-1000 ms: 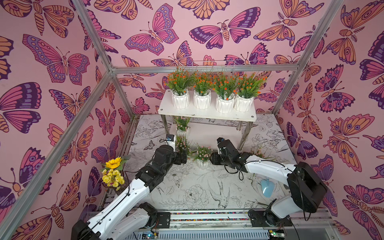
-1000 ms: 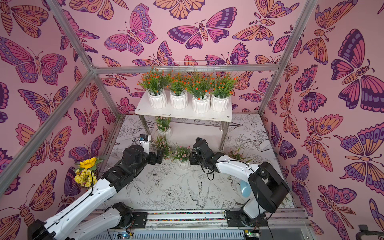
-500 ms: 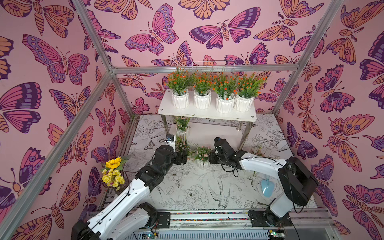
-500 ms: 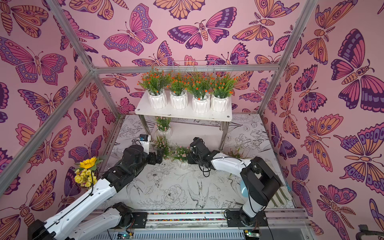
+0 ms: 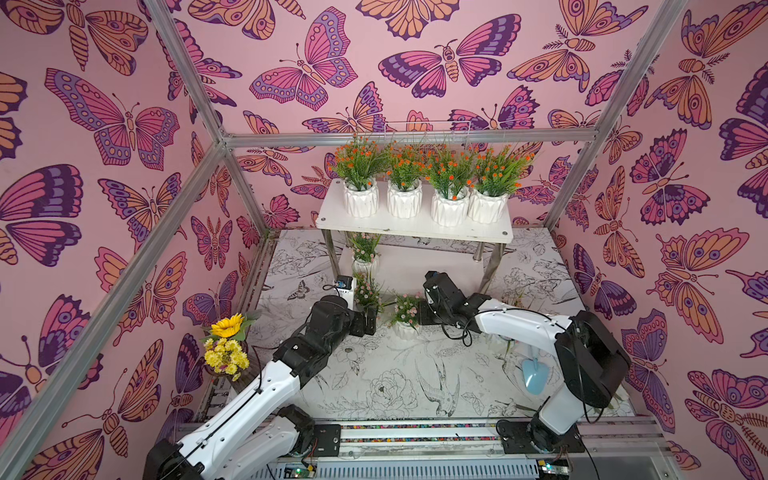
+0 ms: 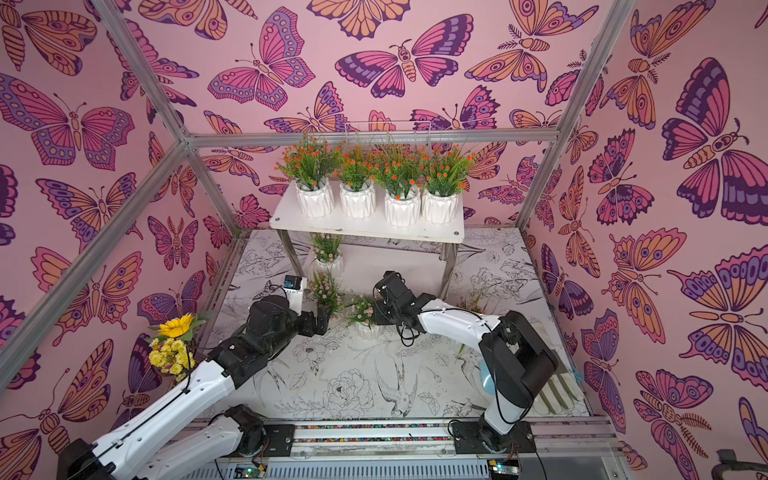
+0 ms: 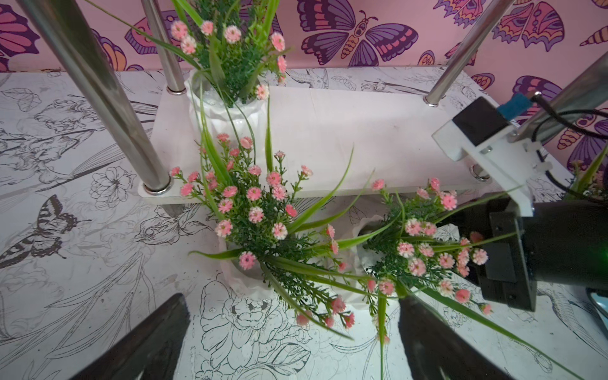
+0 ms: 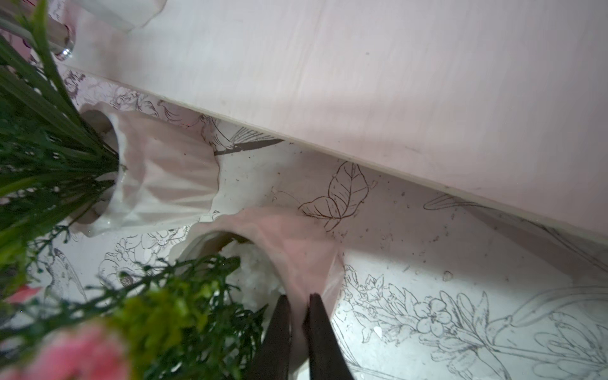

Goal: Place the baby's breath potted plants on the rack by color
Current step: Pick up the baby's breath potted plant from the center of the board.

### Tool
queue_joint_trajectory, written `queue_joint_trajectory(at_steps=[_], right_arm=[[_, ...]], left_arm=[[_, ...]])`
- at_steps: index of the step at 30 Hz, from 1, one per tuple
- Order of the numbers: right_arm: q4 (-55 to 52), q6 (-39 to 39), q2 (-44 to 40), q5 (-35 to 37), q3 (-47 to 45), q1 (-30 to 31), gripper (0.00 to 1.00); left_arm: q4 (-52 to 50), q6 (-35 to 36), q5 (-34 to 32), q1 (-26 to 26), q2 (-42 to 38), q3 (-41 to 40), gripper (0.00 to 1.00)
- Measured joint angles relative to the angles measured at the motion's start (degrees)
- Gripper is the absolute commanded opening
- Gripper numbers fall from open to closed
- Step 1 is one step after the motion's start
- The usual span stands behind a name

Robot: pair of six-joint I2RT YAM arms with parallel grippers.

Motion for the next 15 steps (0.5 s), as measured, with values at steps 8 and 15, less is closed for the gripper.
queue_joint_trajectory(at_steps=[8, 15], right_arm=[[-9.7, -3.7, -4.9, -0.6, 1.1, -2.3, 0.05], [-10.8, -4.2, -12.6, -4.7, -2.1, -7.3, 0.05]], left_arm=[[5.4, 0.1, 4.3, -2.2, -2.9, -4.3, 1.0], [13.3, 1.5, 6.5, -6.3, -1.1, -8.8, 1.0]])
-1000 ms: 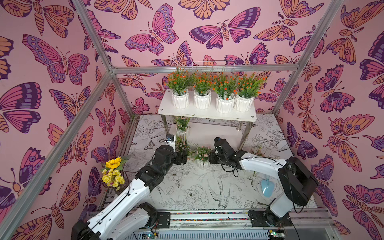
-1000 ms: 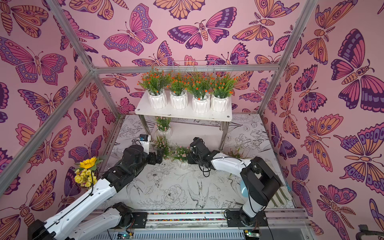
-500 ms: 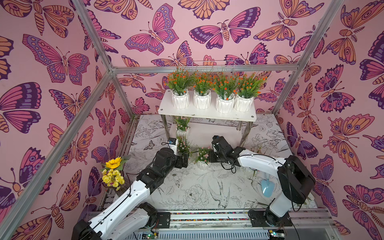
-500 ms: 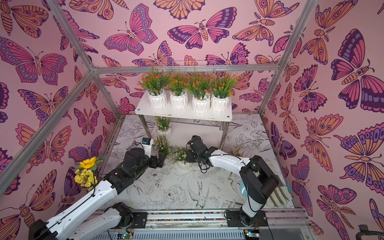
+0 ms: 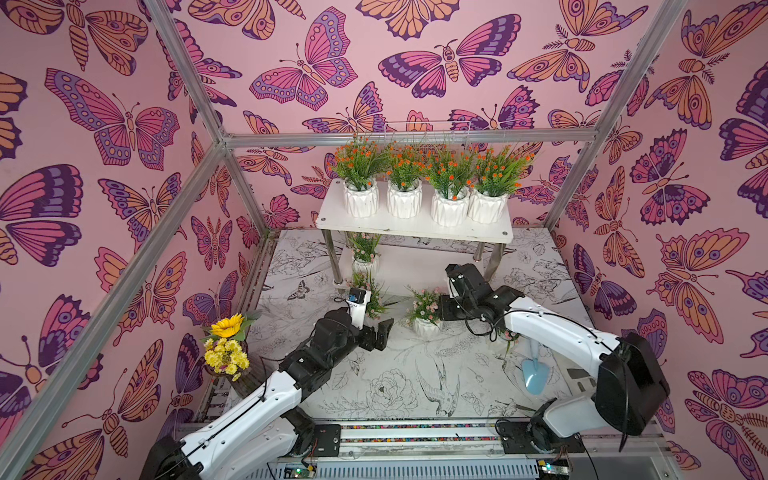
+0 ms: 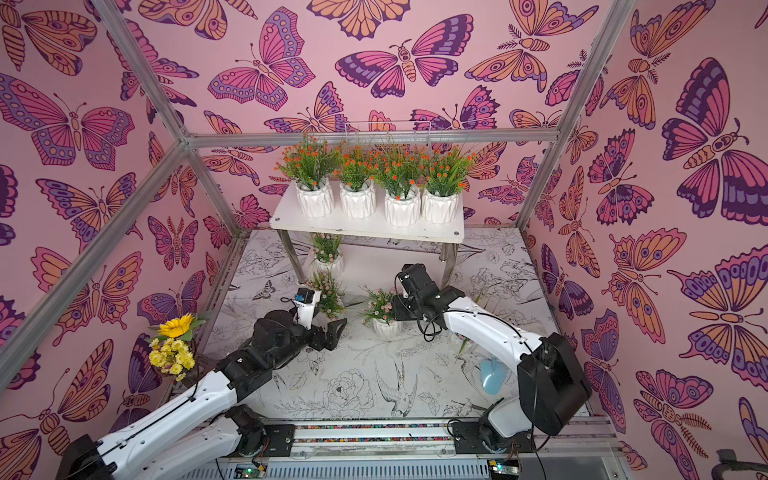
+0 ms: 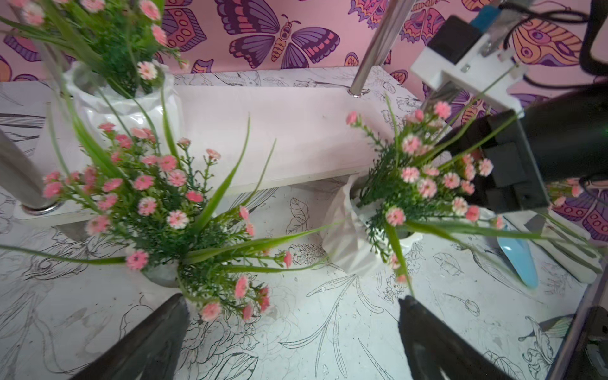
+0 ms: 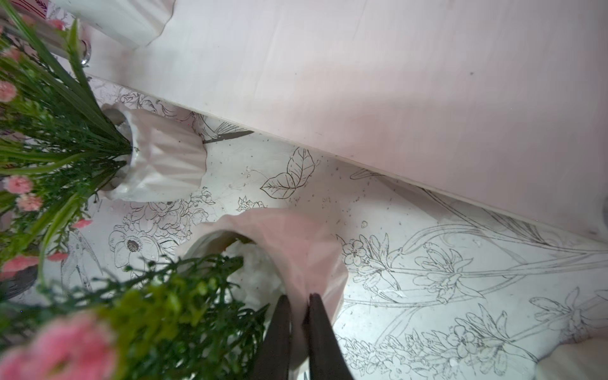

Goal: Place the baby's breath potted plants on the rack by color
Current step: Pick up the baby's breath potted plant from the center of the board.

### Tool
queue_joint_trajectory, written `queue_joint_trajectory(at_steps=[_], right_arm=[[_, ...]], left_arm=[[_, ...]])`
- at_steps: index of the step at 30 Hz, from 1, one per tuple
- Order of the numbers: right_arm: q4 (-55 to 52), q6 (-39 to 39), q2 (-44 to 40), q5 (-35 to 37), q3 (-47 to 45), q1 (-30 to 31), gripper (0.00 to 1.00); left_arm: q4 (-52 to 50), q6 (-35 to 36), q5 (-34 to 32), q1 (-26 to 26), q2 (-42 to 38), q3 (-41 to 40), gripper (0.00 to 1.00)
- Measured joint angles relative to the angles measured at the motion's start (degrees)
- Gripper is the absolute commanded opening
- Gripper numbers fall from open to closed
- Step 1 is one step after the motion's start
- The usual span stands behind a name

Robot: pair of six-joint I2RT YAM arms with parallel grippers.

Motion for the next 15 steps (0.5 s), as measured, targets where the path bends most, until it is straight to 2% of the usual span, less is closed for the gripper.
queue_joint_trajectory(at_steps=[5, 15], right_arm=[[-0.1, 0.0, -2.1, -2.7, -3.6, -2.7, 0.05], [0.0, 0.2, -4.1, -6.1, -4.2, -3.2, 0.05]], left_arm=[[5.6, 2.7, 0.5, -4.3, 4.2, -1.7, 1.0], [17.9, 8.8, 1.5, -10.9, 14.6, -2.4, 1.0]])
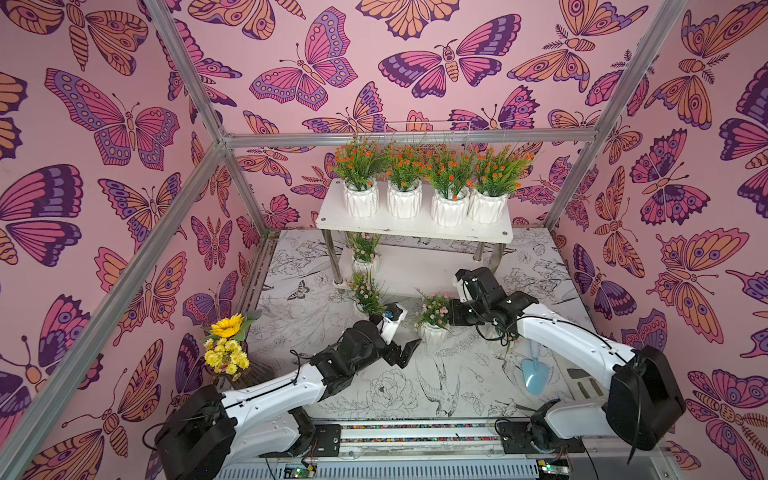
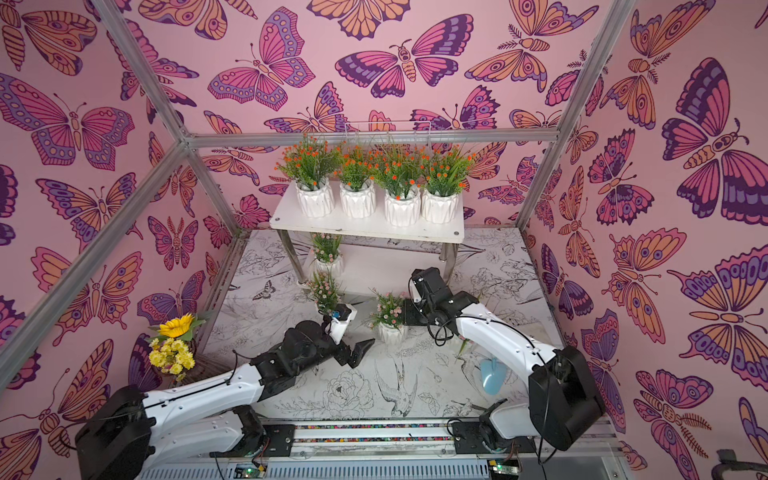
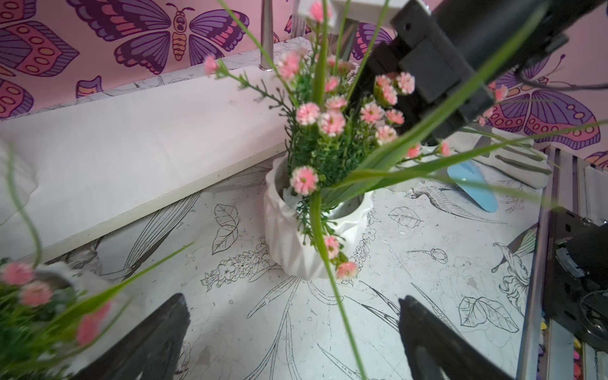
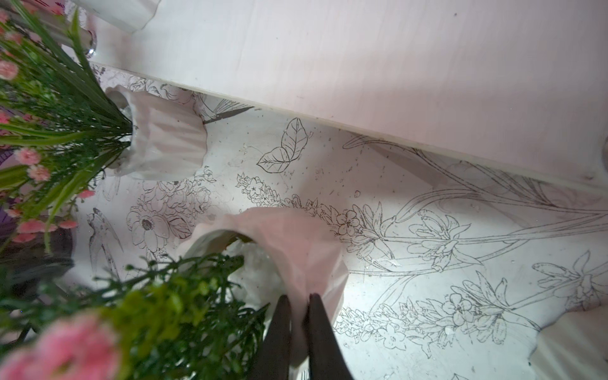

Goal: Place the baby's breath potted plants on the rack by color
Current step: Pick up the baby's breath potted plant from the center of the board.

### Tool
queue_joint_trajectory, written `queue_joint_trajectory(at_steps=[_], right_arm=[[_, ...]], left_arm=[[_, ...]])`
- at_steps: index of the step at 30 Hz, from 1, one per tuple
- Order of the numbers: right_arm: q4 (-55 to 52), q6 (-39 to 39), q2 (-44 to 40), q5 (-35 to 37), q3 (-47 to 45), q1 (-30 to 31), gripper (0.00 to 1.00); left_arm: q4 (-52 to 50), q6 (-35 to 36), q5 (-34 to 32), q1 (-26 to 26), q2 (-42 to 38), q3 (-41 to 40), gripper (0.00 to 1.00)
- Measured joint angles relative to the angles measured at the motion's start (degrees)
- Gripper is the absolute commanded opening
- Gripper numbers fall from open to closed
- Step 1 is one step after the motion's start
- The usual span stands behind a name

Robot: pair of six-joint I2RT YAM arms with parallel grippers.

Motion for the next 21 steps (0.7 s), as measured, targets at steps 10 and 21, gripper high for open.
queue_joint_trajectory(at_steps=[10, 21], right_arm=[[1.4, 0.8, -1.5, -2.5, -1.6, -0.3, 0.05], [3.0, 2.2, -1.8, -3.8, -3.9, -0.3, 0.05]], left_arm=[[10.0, 1.7, 2.0, -2.0, 14.2, 2.6, 1.0], [20.4, 1.6, 4.1, -2.5, 22.7, 6.6, 1.0]])
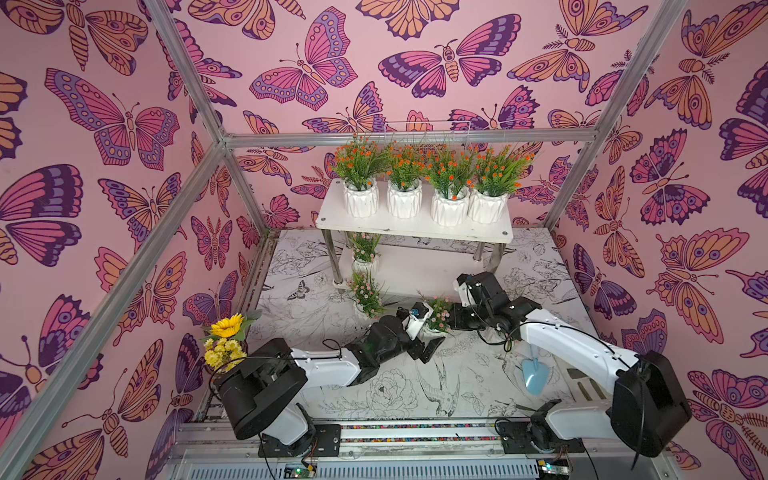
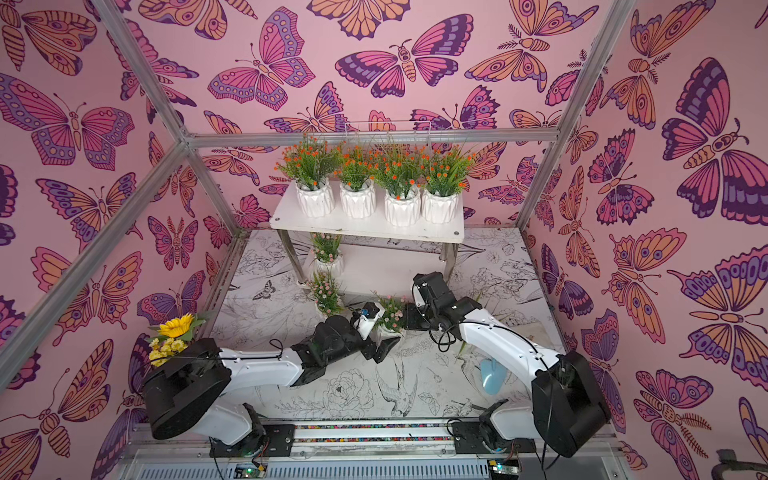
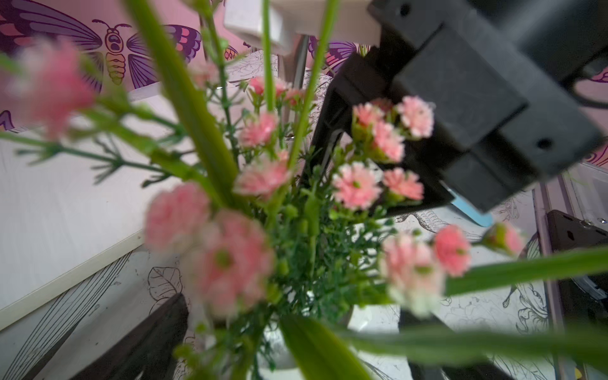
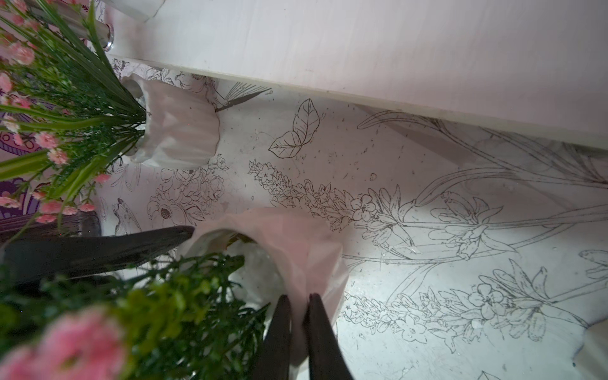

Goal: Place the baby's breath potted plants on the rack by color
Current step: Pick up the baby's breath potted plant from the center of the board.

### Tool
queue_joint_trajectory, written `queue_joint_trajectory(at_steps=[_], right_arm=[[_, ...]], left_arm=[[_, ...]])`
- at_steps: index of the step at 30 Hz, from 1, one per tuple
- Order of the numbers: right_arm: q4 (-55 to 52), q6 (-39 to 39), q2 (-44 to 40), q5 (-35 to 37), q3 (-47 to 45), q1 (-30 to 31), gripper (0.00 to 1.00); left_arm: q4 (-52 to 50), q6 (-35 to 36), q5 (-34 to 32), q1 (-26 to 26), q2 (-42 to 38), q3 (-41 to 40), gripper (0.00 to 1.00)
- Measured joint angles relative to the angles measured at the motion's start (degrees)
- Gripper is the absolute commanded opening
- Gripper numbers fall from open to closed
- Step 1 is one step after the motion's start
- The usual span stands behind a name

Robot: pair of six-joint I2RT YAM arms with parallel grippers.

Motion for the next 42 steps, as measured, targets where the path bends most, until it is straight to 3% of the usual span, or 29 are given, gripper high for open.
queue_joint_trajectory(at_steps=[19, 30, 42], right_arm=[[0.9, 0.1, -1.4, -0.7, -0.6, -0.2, 0.04], [1.4, 0.1, -2.1, -0.3, -1.3, -0.3, 0.04], [4.0, 0.2, -2.2, 0.6, -4.2, -0.3, 0.08]], left_arm=[[4.5, -1.8, -0.5, 0.0, 7.9, 5.2, 0.99], [3.3, -2.2, -1.1, -0.1, 8.9, 6.4, 0.79], [2.3, -2.4, -1.1, -0.5, 10.8, 7.2, 0.72]])
